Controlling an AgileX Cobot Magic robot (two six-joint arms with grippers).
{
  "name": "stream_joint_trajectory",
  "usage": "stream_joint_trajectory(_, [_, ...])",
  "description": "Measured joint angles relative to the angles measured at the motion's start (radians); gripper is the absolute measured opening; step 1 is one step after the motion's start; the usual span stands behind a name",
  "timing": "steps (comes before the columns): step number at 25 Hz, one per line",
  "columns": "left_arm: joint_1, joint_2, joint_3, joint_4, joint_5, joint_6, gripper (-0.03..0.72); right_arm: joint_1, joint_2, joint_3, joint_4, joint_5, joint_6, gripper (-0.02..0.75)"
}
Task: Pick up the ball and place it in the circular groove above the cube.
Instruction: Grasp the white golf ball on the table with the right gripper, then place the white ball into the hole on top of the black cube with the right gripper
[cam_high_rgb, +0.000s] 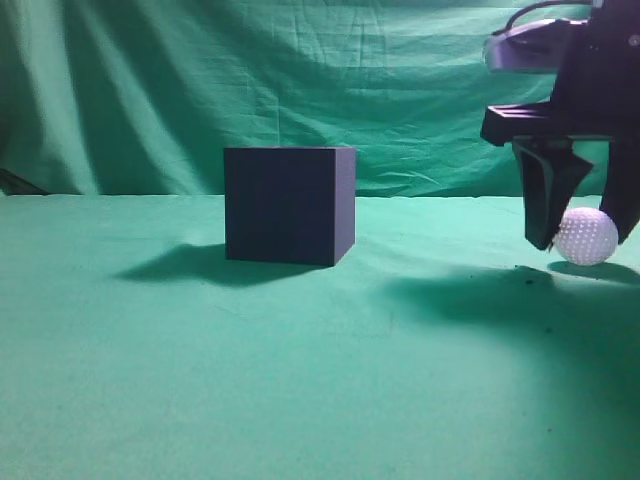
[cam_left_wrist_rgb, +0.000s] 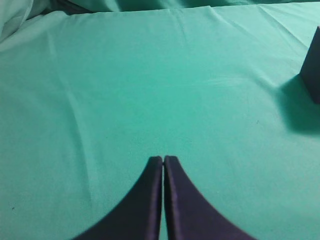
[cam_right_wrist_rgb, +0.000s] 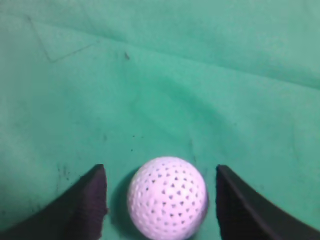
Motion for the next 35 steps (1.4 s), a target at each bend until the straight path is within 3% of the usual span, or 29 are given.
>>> stream_joint_trajectory(4, [0.0,0.0,0.0,0.0,0.0,0.0,0.0,0.0,0.024,0.0,0.0,0.0,0.0,0.433])
stream_joint_trajectory(7, [0.0,0.0,0.0,0.0,0.0,0.0,0.0,0.0,0.026,0.0,0.0,-0.002,0.008,0.312])
stream_joint_trajectory(17, [0.0,0.0,0.0,0.0,0.0,0.0,0.0,0.011,-0.028,-0.084,0.031,0.089,0.014,0.297])
stream_joint_trajectory(22, [0.0,0.0,0.0,0.0,0.0,0.0,0.0,0.134,-0.136,-0.224,0.044,0.123,-0.006,0.297])
stream_joint_trajectory(28, [0.0,0.0,0.0,0.0,0.0,0.0,0.0,0.297,-0.103,-0.389,0.057,0.244,-0.052,0.297])
stream_joint_trajectory(35, [0.0,0.0,0.0,0.0,0.0,0.0,0.0,0.344,0.041,-0.535,0.06,0.305,-0.085,0.297])
